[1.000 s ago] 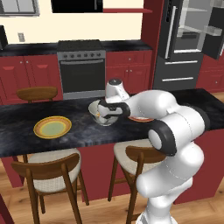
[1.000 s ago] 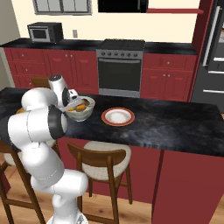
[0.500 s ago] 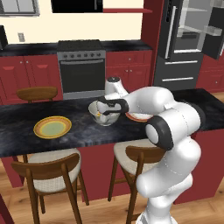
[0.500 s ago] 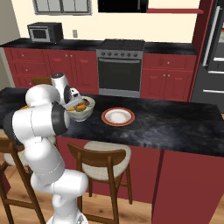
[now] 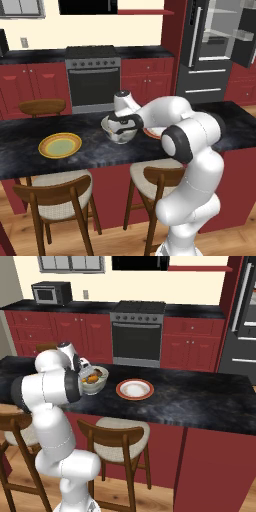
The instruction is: Pick the chicken drumstick and carrot from their plates and place them in the bowl. Then put the bowl in the fridge.
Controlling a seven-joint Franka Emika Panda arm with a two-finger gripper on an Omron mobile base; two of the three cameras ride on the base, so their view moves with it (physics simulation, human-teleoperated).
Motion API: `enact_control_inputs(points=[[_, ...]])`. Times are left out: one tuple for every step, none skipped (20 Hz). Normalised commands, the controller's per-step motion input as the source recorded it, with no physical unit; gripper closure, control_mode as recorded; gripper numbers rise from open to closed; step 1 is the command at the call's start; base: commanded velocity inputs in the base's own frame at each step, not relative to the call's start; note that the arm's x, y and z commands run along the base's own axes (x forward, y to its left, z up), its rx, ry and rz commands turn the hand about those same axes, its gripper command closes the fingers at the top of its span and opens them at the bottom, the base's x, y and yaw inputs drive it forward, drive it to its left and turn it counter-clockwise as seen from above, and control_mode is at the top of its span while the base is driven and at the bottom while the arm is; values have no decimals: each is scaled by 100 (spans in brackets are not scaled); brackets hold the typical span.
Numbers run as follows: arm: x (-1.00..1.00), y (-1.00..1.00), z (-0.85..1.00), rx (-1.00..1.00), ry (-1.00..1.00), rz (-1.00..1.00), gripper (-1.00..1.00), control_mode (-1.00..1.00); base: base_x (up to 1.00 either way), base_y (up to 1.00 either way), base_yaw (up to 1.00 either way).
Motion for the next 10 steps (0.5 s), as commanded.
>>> enact_control_inputs(points=[[21,3,-16,0,0,0,-100,-100,0,0,0],[21,1,-16,0,1,0,-100,-100,0,0,0],[22,1,-18,0,3,0,-100,-100,0,0,0],[25,0,-20,0,1,0,-100,-100,0,0,0],[26,0,-18,0,1,0,-100,-100,0,0,0],[28,0,-18,0,0,0,-100,-100,0,0,0],[28,0,-21,0,0,0,-100,-100,0,0,0],[25,0,-20,0,0,0,-100,-100,0,0,0],[18,0,-20,0,0,0,-100,-100,0,0,0],[18,0,-21,0,0,0,-100,-100,0,0,0]])
